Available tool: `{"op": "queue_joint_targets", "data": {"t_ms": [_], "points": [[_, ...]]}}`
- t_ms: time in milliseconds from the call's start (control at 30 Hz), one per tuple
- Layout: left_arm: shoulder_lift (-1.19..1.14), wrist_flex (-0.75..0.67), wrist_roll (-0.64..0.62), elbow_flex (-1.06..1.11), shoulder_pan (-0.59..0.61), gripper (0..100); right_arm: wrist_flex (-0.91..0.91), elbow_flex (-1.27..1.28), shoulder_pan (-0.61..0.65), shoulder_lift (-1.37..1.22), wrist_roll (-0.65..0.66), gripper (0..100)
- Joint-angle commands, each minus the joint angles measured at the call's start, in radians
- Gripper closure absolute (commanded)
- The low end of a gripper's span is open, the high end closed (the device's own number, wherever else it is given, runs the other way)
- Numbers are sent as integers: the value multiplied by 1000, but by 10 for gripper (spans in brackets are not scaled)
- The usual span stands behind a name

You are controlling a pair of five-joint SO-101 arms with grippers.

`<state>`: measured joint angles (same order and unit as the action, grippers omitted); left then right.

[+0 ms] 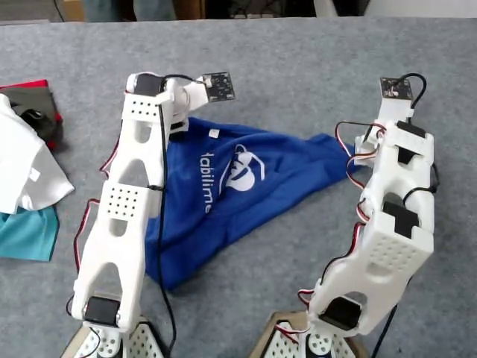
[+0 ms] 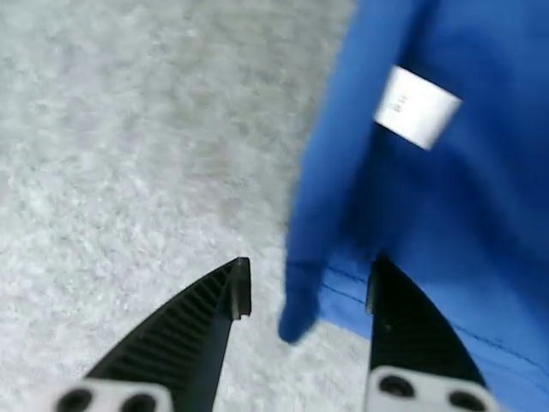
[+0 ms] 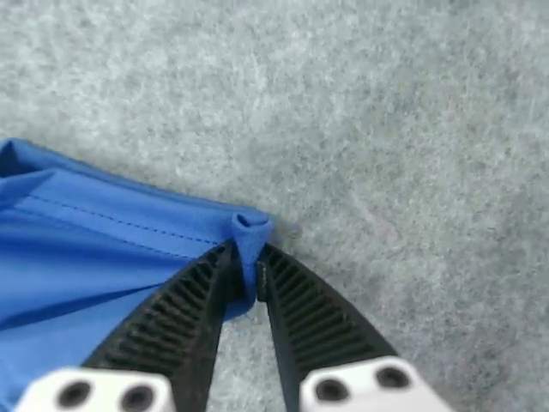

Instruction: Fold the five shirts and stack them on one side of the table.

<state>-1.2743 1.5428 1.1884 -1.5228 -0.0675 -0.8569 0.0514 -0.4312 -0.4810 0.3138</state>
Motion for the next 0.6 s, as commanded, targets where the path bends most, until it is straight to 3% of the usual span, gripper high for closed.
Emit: {"op": "queue_joint_targets", "data": {"t_ms": [0,233,400,567], "points": [[3,-63,-77,-45,4,766,15,-2,9,5,-6,984],[2,-52,-68,-42,8,780,15,-2,9,5,-6,984],[3,-38,-69,-50,8,943,15,-2,9,5,-6,984],[60,74,-69,-91,7,875,14,-2,9,5,-6,984]]}}
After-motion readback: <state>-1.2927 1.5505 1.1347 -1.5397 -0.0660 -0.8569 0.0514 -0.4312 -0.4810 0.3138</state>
